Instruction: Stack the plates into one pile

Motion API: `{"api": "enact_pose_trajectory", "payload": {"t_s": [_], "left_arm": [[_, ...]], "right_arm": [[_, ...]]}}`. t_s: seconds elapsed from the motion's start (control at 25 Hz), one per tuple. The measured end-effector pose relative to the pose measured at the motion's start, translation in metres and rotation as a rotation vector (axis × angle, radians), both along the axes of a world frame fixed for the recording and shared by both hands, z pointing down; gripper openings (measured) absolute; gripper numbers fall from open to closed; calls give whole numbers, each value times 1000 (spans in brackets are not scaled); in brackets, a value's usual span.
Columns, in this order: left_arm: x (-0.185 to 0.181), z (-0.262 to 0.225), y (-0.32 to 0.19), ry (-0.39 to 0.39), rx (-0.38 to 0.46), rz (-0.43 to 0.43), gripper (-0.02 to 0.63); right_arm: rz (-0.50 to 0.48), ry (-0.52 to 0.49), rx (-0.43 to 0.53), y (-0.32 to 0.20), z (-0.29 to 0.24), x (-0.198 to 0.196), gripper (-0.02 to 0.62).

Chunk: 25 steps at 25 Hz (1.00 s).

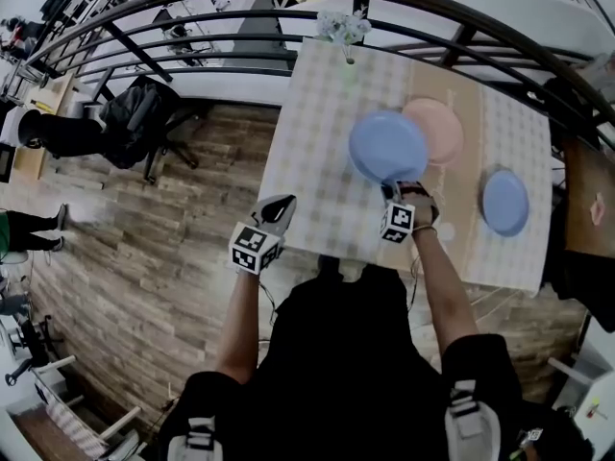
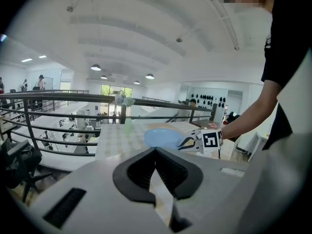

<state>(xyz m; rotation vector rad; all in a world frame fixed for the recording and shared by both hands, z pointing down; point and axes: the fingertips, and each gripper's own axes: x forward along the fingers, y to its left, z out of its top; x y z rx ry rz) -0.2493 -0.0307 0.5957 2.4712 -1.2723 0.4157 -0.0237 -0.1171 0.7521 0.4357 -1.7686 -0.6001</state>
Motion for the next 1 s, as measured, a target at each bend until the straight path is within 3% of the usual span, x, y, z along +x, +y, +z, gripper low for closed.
{"api": "enact_pose_trajectory", "payload": {"t_s": [1.0], "left_arm": [[51, 4, -52, 6, -16, 50, 3]], "right_arm": [[83, 22, 2, -51, -7, 73, 18]]}}
